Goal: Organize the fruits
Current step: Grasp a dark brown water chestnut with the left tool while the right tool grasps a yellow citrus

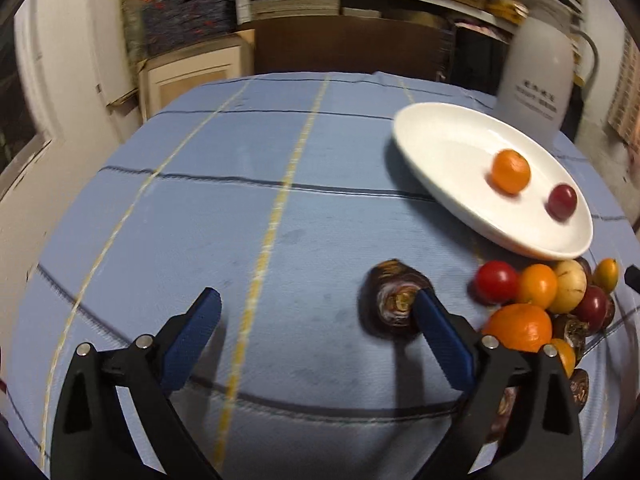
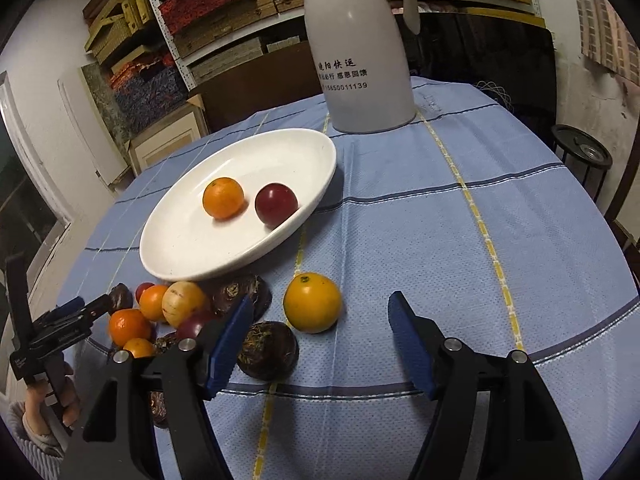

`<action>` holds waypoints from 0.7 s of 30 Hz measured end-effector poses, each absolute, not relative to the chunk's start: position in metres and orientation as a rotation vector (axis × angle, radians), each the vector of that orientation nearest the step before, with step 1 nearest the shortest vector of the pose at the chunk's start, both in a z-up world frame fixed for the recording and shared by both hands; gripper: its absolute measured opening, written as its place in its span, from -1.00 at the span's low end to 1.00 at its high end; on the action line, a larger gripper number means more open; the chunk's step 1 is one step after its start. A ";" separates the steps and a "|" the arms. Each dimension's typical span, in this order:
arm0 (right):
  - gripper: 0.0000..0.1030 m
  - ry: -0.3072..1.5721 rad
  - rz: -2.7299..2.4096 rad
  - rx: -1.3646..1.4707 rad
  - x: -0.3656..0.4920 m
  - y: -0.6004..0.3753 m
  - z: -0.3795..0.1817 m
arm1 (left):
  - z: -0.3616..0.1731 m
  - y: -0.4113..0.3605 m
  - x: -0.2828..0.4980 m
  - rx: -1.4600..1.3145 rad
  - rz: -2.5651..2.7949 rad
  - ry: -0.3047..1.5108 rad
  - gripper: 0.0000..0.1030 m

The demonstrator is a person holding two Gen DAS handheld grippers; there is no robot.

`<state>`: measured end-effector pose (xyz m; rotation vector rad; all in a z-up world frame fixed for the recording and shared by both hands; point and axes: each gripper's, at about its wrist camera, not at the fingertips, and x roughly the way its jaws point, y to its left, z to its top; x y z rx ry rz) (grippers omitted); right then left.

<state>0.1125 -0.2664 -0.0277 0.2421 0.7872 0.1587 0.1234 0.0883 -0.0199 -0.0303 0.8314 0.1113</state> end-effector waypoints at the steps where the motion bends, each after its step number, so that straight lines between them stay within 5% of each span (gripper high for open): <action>1: 0.37 0.785 0.159 0.240 0.111 -0.267 -0.028 | -0.017 0.090 0.120 -0.049 0.098 0.819 0.82; 7: 0.37 0.781 0.166 0.211 0.110 -0.262 -0.028 | -0.018 0.060 0.121 0.073 0.043 0.796 0.70; 15: 0.34 0.784 0.167 0.191 0.110 -0.257 -0.029 | -0.035 0.061 0.138 0.005 -0.035 0.902 0.09; 17: 0.23 0.788 0.169 0.190 0.111 -0.257 -0.030 | -0.035 0.057 0.138 0.021 -0.057 0.897 -0.12; 21: -0.13 0.814 0.185 0.187 0.114 -0.256 -0.034 | -0.035 0.053 0.134 0.026 -0.073 0.891 -0.16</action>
